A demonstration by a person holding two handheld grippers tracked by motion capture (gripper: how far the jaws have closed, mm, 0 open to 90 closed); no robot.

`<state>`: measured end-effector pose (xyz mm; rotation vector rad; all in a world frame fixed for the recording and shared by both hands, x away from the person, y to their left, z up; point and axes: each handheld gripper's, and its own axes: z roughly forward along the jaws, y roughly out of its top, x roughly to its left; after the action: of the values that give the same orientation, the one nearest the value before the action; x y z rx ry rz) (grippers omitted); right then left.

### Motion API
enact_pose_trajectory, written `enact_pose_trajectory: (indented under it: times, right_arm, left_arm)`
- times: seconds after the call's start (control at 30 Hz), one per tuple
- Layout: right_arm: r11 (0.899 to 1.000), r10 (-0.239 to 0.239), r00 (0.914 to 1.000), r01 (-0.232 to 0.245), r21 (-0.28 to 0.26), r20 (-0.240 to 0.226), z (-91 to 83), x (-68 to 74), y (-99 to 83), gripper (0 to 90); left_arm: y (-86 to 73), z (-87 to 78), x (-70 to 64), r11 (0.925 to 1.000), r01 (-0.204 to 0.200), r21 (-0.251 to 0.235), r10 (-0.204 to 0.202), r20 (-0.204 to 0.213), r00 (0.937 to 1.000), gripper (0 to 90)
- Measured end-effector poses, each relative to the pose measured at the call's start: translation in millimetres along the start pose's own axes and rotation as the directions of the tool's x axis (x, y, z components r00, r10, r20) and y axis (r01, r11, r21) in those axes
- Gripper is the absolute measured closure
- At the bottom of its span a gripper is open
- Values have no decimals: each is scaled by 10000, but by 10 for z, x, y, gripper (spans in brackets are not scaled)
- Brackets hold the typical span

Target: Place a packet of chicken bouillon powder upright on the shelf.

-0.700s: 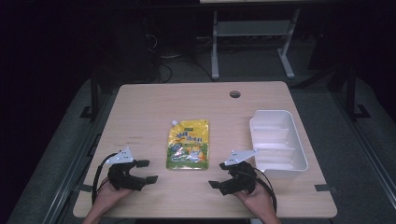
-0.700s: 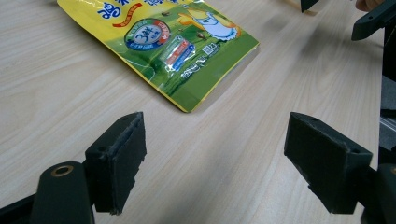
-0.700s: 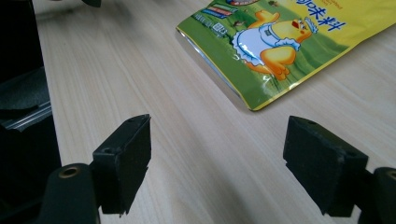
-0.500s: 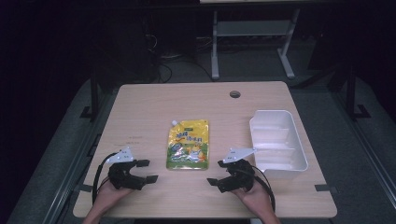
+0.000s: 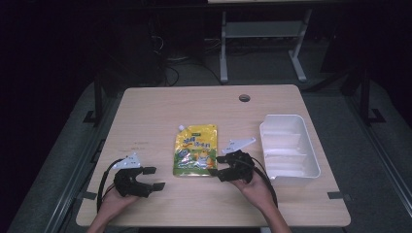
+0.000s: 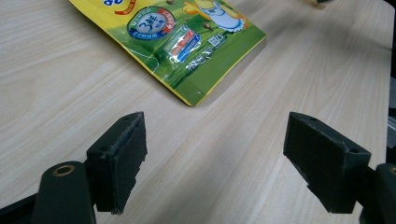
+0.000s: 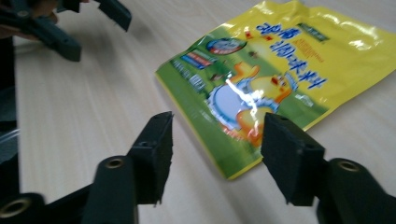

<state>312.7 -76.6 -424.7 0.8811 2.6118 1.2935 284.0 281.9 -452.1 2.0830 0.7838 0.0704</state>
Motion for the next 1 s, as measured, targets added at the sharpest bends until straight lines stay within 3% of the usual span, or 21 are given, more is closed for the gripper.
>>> enact_pose_trajectory:
  times: [0.17, 0.23, 0.47, 0.6, 0.73, 0.87, 1.0]
  right_arm:
    - [9998, -135, 9998, 134, 135, 127, 166, -60, 131, 704]
    - [9996, -168, 9998, 166, 226, 76, 239, -64, 154, 738]
    - [9954, -318, 9995, 309, 904, 82, 433, -39, 143, 770]
    - [9927, -212, 9990, 165, 1195, 382, 498, -52, 98, 778]
    - [9935, -157, 9986, 98, 1131, 508, 505, -46, 74, 784]
    - [9919, -412, 9966, 322, 1229, 714, 512, -11, 74, 790]
    - [9921, -460, 9960, 366, 1198, 767, 515, -15, 67, 805]
  left_arm:
    - [11, 19, 2, 10000, 18, 46, -18, -72, 10000, 216]
    - [19, 25, 4, 10000, 15, 47, -15, -93, 10000, 218]
    - [44, 31, 11, 9999, 133, 29, -132, -249, 9996, 227]
    - [76, 60, 10, 9997, 254, 26, -253, -299, 9992, 232]
    - [139, 91, 19, 9992, 394, 12, -393, -414, 9984, 241]
    - [228, 119, 47, 9983, 581, 37, -577, -693, 9959, 254]
    - [398, 186, 106, 9965, 835, 23, -829, -932, 9922, 256]
